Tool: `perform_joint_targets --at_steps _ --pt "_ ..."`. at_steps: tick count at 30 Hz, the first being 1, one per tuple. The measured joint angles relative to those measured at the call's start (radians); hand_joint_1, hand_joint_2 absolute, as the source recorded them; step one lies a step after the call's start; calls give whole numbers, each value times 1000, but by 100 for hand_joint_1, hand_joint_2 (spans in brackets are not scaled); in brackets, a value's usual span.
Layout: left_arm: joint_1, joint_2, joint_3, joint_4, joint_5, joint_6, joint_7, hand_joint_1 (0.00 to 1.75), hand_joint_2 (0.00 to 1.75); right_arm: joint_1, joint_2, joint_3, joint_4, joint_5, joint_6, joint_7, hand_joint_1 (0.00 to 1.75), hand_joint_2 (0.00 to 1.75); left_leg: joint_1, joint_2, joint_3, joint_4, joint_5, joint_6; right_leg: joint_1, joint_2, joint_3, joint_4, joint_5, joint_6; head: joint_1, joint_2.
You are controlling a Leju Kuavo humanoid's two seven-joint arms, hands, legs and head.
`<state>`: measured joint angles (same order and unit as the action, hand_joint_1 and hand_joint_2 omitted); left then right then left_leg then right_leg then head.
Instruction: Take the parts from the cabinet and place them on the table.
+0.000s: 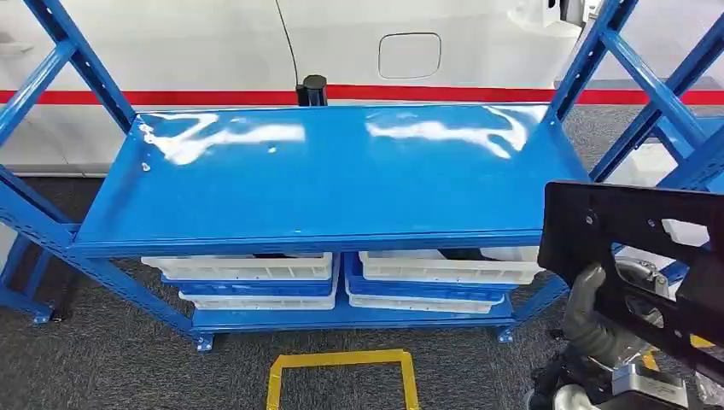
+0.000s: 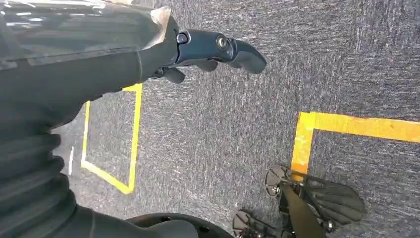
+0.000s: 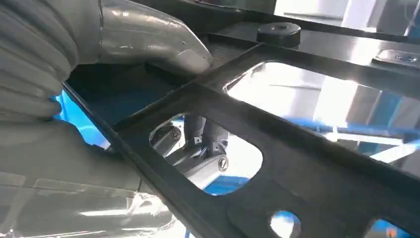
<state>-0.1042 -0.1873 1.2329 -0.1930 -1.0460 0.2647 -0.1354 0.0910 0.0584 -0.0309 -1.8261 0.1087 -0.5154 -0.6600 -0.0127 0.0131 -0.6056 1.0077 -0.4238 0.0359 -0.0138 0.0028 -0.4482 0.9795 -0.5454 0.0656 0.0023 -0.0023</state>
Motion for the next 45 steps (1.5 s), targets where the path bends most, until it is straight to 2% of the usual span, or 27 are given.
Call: perform_joint_targets --at_steps 2,3,5,7,8,10,12,14,17,18,20,22,24,26,27,28,30,33,34,36,38,39,41,42,43,44,45 --pt "1 0 0 0 0 1 0 0 175 7 0 -3 -4 -2 0 0 175 175 1 -1 -5 0 12 -6 1 1 -10 5 3 -5 0 0" --pt "2 1 0 0 0 2 1 0 175 10 0 -4 -5 -2 0 0 175 175 1 -4 -10 4 15 -10 -13 0 -26 2 11 -18 1 0" --pt "3 1 0 0 1 2 2 0 175 11 1 -6 -12 -6 3 0 175 175 9 -7 -37 74 -84 -23 -14 -3 -41 2 27 -46 -5 0" --pt "3 0 0 0 0 2 1 0 175 11 1 -7 -19 -11 9 0 175 175 15 -10 -76 218 -187 -33 -10 -5 -55 3 45 -55 -6 0" --pt "3 0 0 0 0 1 1 0 175 12 1 -9 -20 -13 10 0 175 175 18 -11 -89 285 -206 -36 -8 -6 -67 4 55 -54 -6 0" --pt "3 1 0 0 10 6 0 0 175 15 1 -13 -21 -15 12 0 175 175 22 -11 -63 296 -159 -37 -7 -6 -88 6 70 -50 -6 0" --pt "-1 -5 27 0 82 54 8 0 175 23 3 -19 -30 -12 12 0 175 175 25 -11 42 154 -90 -33 -7 -6 -104 13 79 -42 -7 0" --pt "-2 -17 59 0 107 93 18 0 175 36 7 -28 -51 -8 11 2 175 175 21 -17 144 0 -109 -27 -1 -5 -113 22 87 -31 -6 0" --pt "-1 -33 81 0 115 108 21 0 175 40 9 -31 -63 -4 12 2 175 175 10 -18 132 -12 -111 -21 -7 -8 -124 20 108 -1 -7 0" --pt "-1 -39 87 0 115 109 21 0 175 46 9 -32 -67 -4 12 2 175 175 11 -17 111 -19 -98 -3 0 -7 -134 21 117 7 -5 0" --pt "-2 -43 95 0 116 116 24 0 175 47 10 -39 -67 -3 18 3 175 175 14 -10 90 -23 -74 25 -2 -6 -172 78 40 -8 3 0" --pt "-2 -44 103 0 117 118 28 0 175 47 10 -45 -67 -6 24 3 175 175 9 -5 64 -22 -51 33 -2 -6 -204 214 -57 -21 5 0" --pt "-2 -46 107 0 117 119 34 0 175 48 9 -48 -67 -14 33 4 175 175 3 -3 37 -20 -30 35 -3 -6 -217 322 -82 -10 5 0" --pt "-2 -47 108 0 115 119 40 0 175 49 9 -49 -67 -19 43 4 175 175 -1 -2 8 -20 -8 34 -2 -6 -155 277 -25 13 5 0" --pt "-2 -47 108 0 113 119 40 0 175 47 9 -50 -67 -22 46 4 175 175 -2 -3 -6 -18 5 32 -1 -6 -89 184 9 20 5 0" --pt "-2 -48 108 0 112 119 39 0 175 46 9 -50 -67 -24 48 4 175 175 -3 -3 -12 -17 13 30 -1 -6 -37 109 14 16 5 0" --pt "-2 -49 108 0 104 119 32 0 175 42 9 -52 -68 -24 51 4 175 175 -9 -3 -22 -11 29 20 11 -5 68 -53 -23 -9 3 0" --pt "-1 -49 110 0 117 128 29 0 175 46 9 -54 -69 -25 51 4 175 175 -7 -4 -27 -14 58 3 14 -5 38 -38 -7 -29 2 0" --pt "-1 -49 114 0 122 136 29 0 175 45 10 -55 -69 -26 51 5 175 175 -1 -7 -35 -4 40 -4 -8 -8 30 -41 6 -40 3 0" --pt "0 -49 122 0 131 148 29 0 175 46 12 -55 -70 -26 51 6 175 175 5 -13 -64 94 -93 -18 -2 -11 6 -40 28 -62 -3 0" --pt "0 -49 129 0 137 157 28 0 175 46 15 -55 -70 -25 51 6 175 175 14 -14 -95 246 -183 -30 1 -12 -23 -37 52 -60 -3 0" --pt "-1 -49 131 0 138 159 27 0 175 46 17 -55 -70 -24 51 7 175 175 19 -14 -99 296 -183 -35 1 -12 -39 -33 62 -57 -3 0" --pt "-1 -49 134 0 140 164 26 0 175 47 19 -55 -70 -24 51 8 175 175 31 -14 -61 288 -115 -42 -2 -13 -69 -18 80 -49 -4 0" --pt "-2 -49 134 0 143 168 26 0 175 49 19 -55 -71 -23 51 8 175 175 37 -14 -8 226 -75 -46 -5 -13 -89 -6 85 -42 -3 0" --pt "-2 -49 135 0 145 171 25 0 175 50 20 -55 -74 -23 51 8 175 175 41 -14 58 137 -65 -49 -7 -12 -104 7 88 -36 -3 0" --pt "-3 -53 135 0 145 172 24 0 175 51 20 -55 -78 -22 51 8 175 175 44 -19 116 49 -102 -54 -4 -13 -117 20 90 -32 -5 0" --pt "-3 -53 135 0 146 173 24 0 175 50 20 -55 -81 -21 51 8 175 175 34 -25 137 10 -114 -46 -3 -14 -126 29 95 -25 -3 0"
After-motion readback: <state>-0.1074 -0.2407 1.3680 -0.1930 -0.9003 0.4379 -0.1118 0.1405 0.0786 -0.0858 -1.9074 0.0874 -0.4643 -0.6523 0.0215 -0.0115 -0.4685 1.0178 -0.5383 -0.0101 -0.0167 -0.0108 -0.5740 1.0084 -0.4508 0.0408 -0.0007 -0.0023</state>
